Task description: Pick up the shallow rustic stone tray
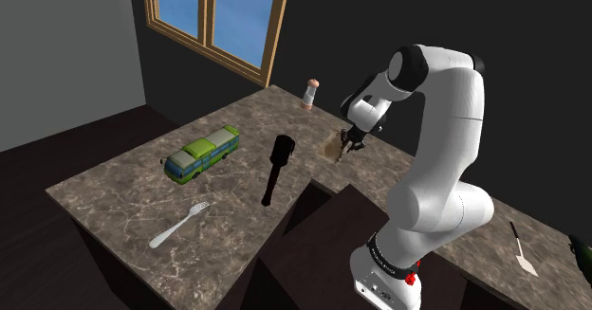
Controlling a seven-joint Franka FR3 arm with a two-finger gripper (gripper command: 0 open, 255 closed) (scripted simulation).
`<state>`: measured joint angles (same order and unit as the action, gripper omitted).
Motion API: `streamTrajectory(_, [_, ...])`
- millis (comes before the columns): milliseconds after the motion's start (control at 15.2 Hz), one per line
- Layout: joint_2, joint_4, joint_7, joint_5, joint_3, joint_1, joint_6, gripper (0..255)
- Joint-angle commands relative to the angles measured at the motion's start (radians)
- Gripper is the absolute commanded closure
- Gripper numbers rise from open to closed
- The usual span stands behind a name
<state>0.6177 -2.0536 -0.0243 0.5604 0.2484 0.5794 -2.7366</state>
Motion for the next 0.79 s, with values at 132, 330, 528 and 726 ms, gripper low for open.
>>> streamTrajectory(132, [-0.013, -0.004, -0.006, -0.007, 0.008, -0.005, 0.009, 255])
streamTrajectory(330, [-0.048, -0.016, -0.024, -0.028, 0.029, -0.021, 0.034, 255])
streamTrajectory(528, [-0.083, -0.025, -0.042, -0.050, 0.050, -0.037, 0.060, 255])
streamTrajectory(726, [-0.117, -0.033, -0.062, -0.073, 0.070, -0.053, 0.086, 255])
